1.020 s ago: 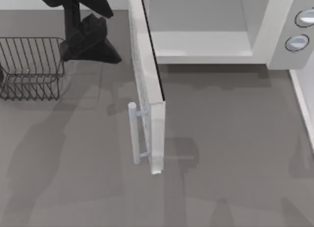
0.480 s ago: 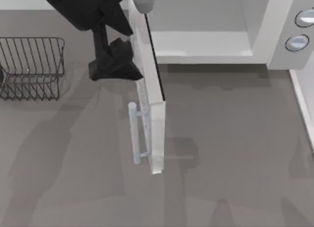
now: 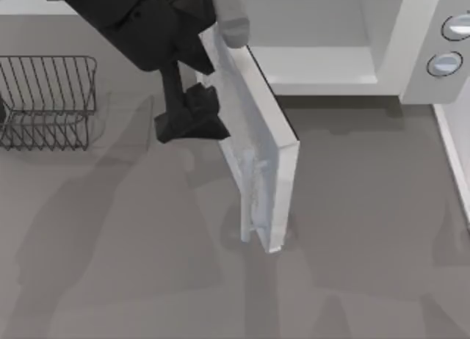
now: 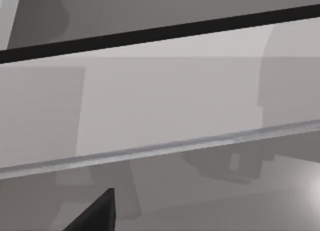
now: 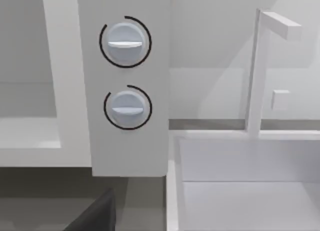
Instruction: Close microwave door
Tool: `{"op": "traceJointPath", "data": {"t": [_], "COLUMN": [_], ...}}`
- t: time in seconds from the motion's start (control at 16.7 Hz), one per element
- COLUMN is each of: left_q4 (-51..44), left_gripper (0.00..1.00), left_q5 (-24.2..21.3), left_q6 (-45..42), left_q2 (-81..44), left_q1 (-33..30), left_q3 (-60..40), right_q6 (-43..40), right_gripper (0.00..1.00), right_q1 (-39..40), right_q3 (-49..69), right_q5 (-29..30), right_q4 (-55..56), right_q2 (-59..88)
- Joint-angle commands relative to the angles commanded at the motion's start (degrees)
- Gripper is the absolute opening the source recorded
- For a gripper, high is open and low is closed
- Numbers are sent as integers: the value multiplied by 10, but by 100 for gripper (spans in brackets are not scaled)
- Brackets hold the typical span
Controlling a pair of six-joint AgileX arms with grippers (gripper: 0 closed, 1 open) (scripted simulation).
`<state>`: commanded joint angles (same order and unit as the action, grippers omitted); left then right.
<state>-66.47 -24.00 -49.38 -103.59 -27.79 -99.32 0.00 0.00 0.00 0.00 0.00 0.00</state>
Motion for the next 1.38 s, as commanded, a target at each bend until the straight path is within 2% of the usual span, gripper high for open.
{"op": "traceJointPath", "data": {"t": [0.78,1.38], "left_q4": [0,0], "left_gripper": [2,0], "left_q5": [0,0], "left_q6": [0,2], "left_q2": [0,-2], "left_q1": [0,-1], "left_q3": [0,-2], "right_q6": [0,0], "right_gripper": [100,100], "right_q1": [0,0], "right_q3": [0,0], "right_q5": [0,0], "right_q4": [0,0], "right_q2": [0,0]}}
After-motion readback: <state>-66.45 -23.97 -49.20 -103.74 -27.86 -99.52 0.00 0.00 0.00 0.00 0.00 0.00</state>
